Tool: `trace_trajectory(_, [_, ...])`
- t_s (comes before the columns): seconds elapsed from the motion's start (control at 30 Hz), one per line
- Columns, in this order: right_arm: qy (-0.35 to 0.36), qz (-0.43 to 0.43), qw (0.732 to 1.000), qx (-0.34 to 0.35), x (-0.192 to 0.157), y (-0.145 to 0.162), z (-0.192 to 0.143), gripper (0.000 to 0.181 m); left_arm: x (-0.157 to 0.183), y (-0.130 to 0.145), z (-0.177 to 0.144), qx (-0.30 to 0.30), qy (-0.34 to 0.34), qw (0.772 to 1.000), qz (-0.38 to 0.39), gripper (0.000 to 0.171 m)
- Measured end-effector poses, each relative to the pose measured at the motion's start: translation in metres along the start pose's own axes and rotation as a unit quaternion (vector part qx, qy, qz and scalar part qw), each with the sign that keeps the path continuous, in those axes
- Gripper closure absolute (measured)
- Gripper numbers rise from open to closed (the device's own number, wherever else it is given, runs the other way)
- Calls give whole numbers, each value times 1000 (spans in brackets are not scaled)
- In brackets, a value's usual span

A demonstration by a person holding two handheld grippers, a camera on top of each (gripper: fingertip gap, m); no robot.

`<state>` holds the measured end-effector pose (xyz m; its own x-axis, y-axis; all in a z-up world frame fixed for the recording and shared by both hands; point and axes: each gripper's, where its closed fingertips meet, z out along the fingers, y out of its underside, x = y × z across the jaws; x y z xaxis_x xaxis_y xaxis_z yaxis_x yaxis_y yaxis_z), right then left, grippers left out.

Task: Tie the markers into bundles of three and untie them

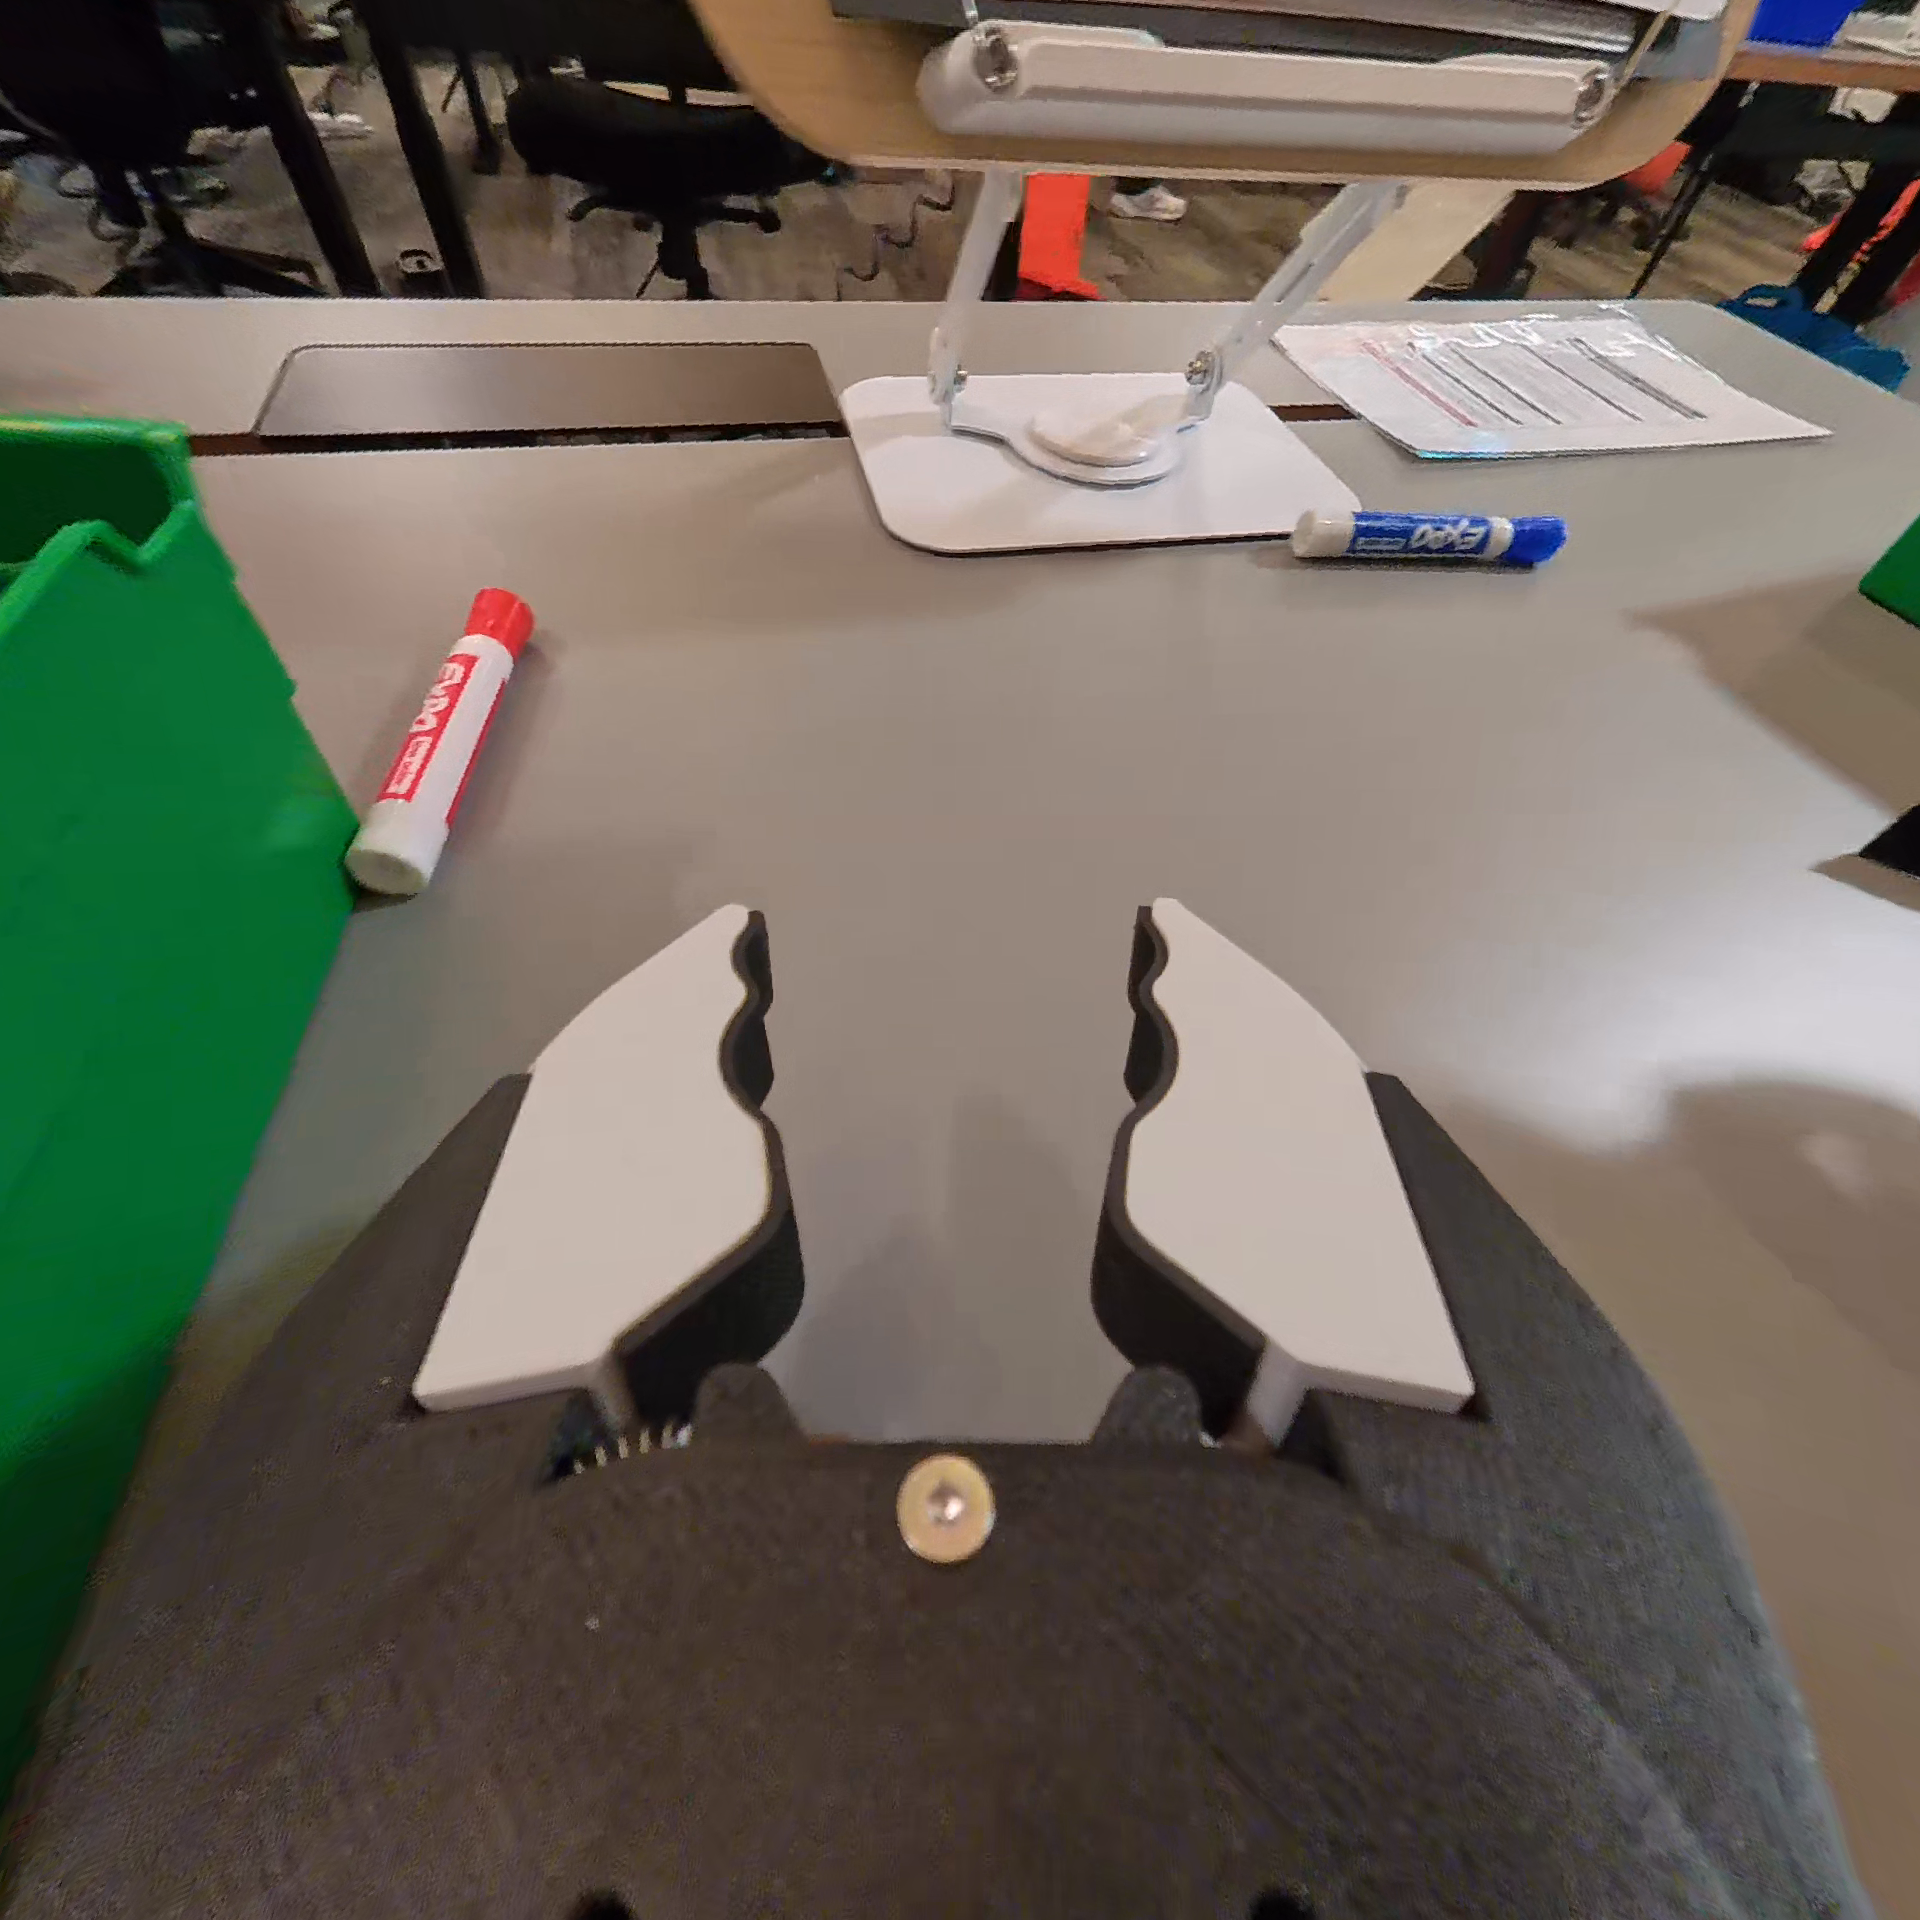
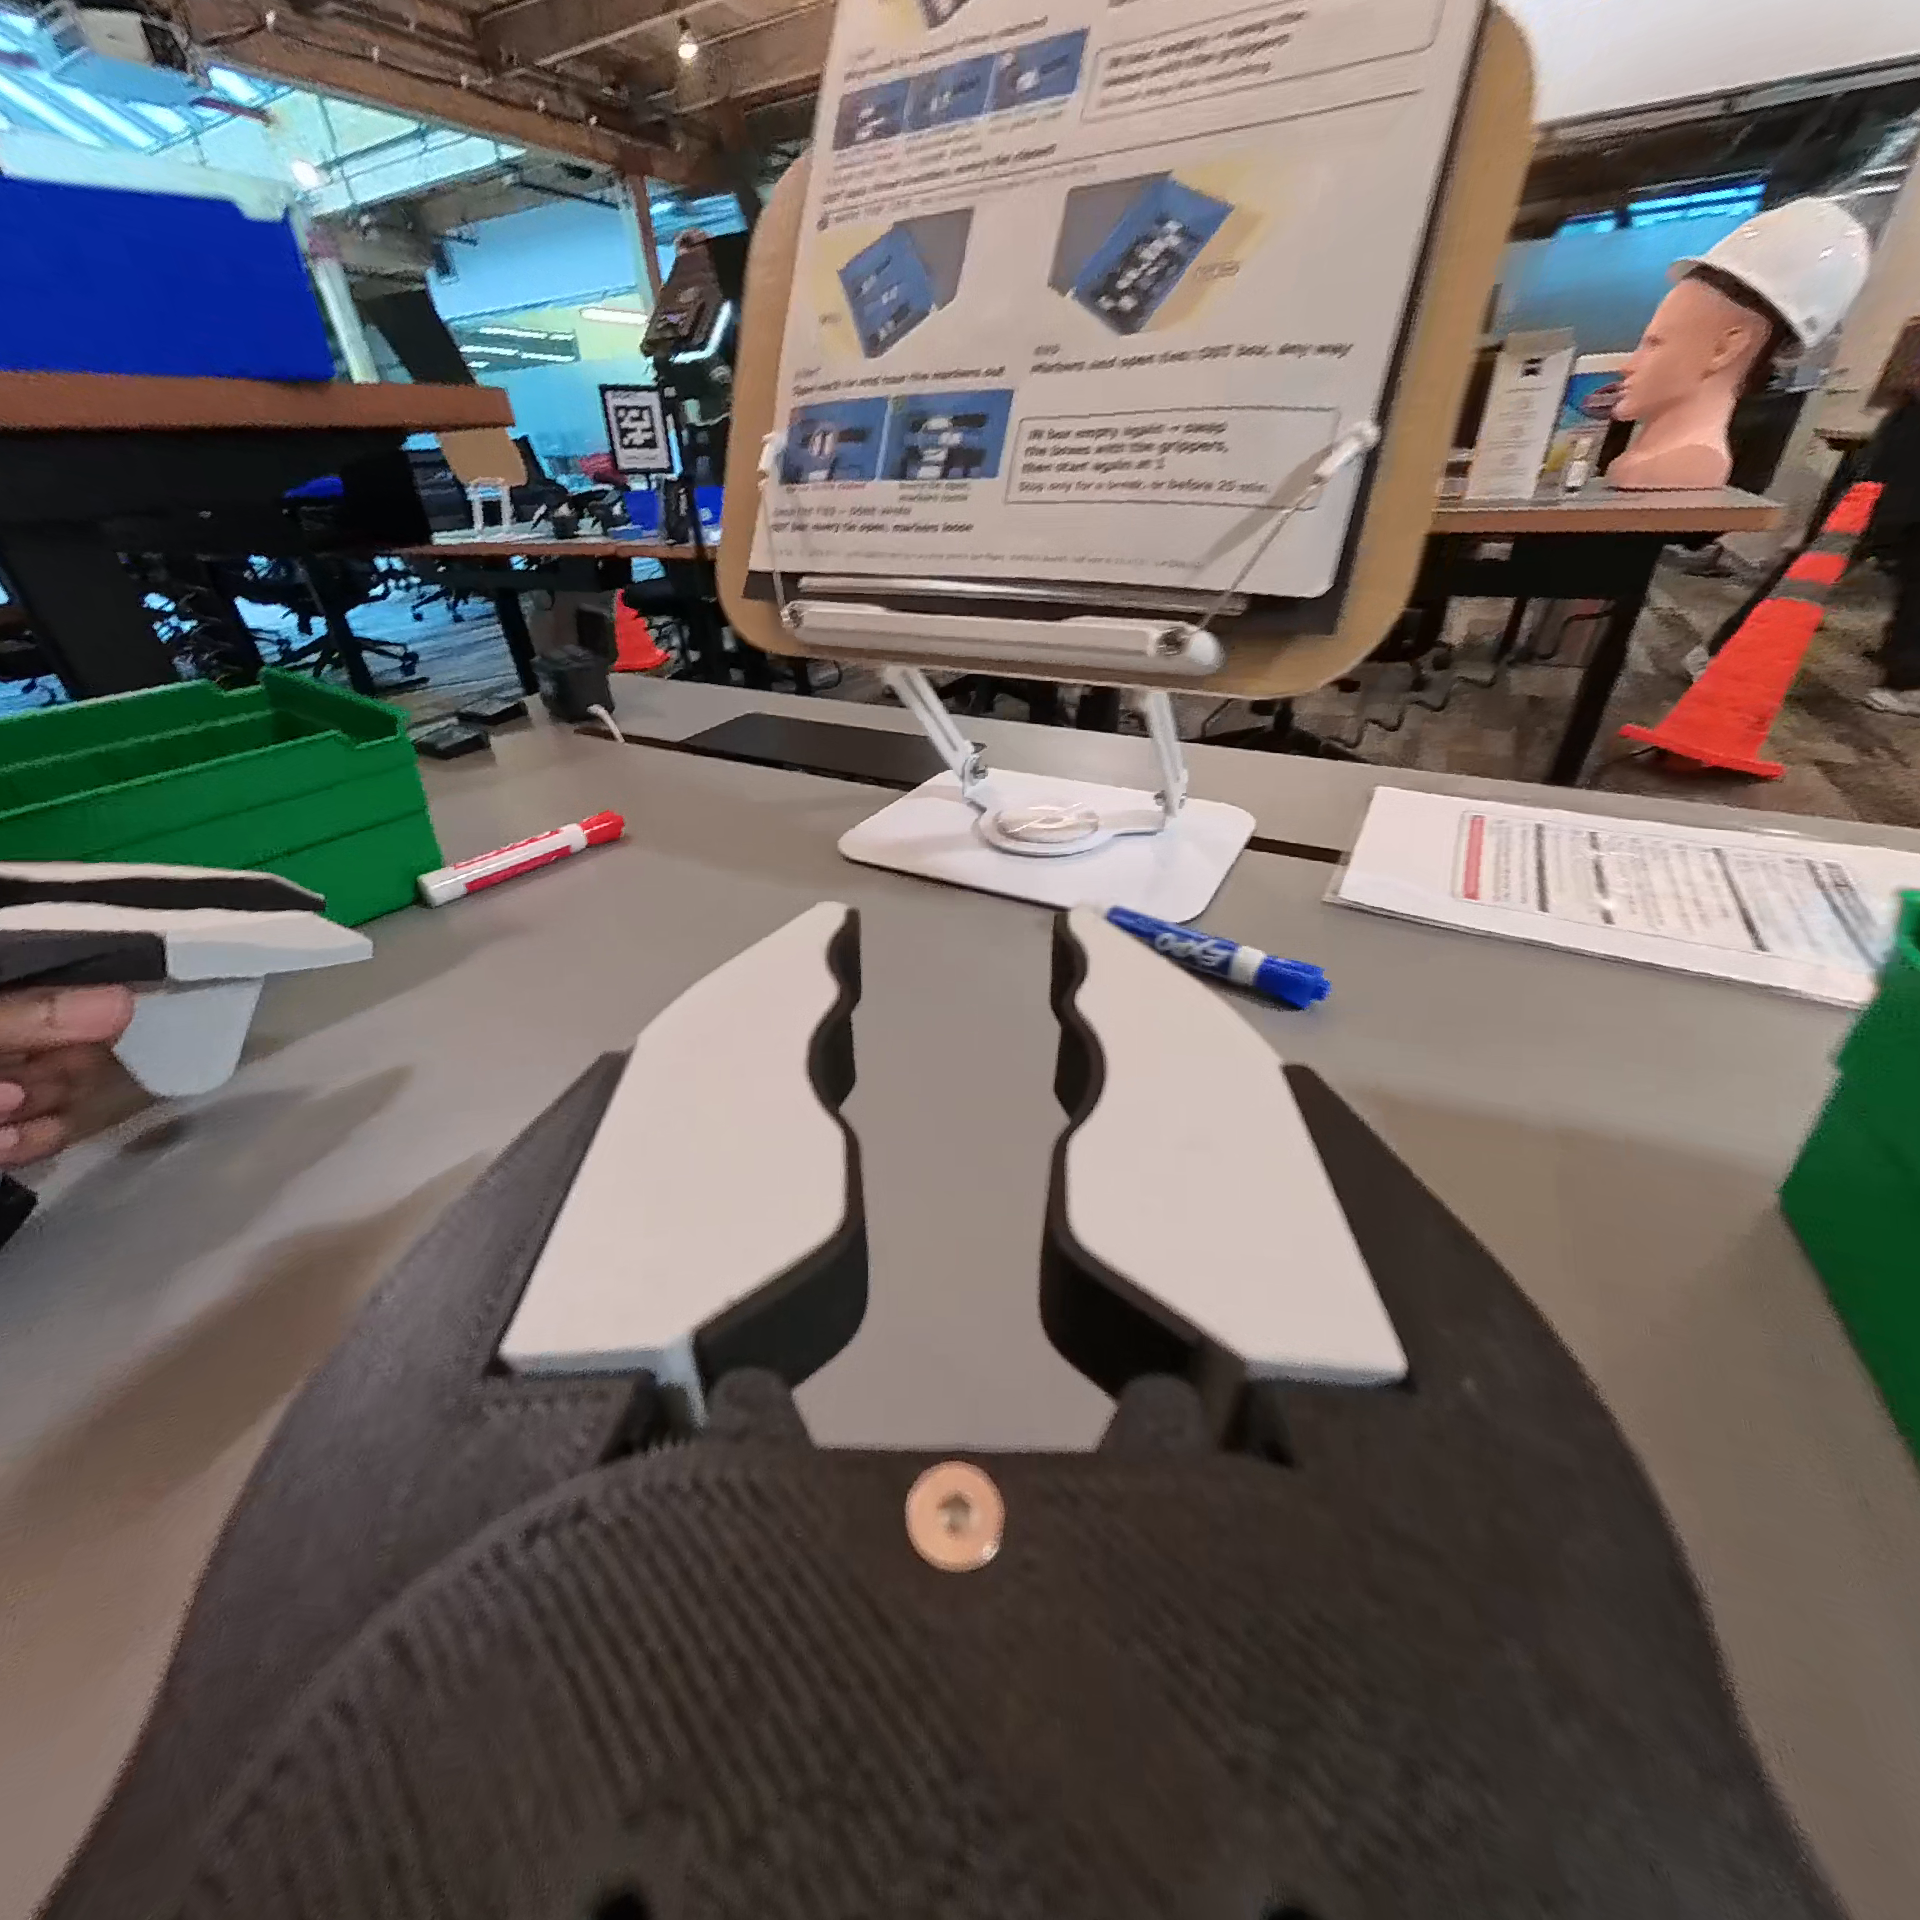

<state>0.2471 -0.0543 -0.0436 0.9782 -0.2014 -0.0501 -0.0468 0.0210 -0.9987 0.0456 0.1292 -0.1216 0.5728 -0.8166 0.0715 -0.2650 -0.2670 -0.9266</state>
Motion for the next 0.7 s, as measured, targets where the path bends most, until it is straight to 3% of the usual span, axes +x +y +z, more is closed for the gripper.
trace_trajectory(0.17, [36,21,999,3,35,-7,-24,149,53,-5,14,-12,79,996,28,105])
trace_trajectory(0.23, [49,21,999,7,44,-11,-37,153,104,-2,11,-49,171,984,4,111])
trace_trajectory(0.33, [74,21,997,16,56,-13,-57,155,202,1,-12,-97,333,937,-44,107])
trace_trajectory(0.4, [90,10,996,7,63,-8,-68,156,255,22,-25,-142,388,911,6,99])
trace_trajectory(0.5, [125,-35,991,-6,74,-2,-85,158,303,59,-40,-175,414,878,162,88])
trace_trajectory(0.57, [152,-74,986,-2,79,-5,-97,163,318,74,-43,-175,411,863,236,88])
trace_trajectory(0.7, [167,-98,981,-2,80,-5,-114,165,331,87,-42,-192,413,848,272,92])
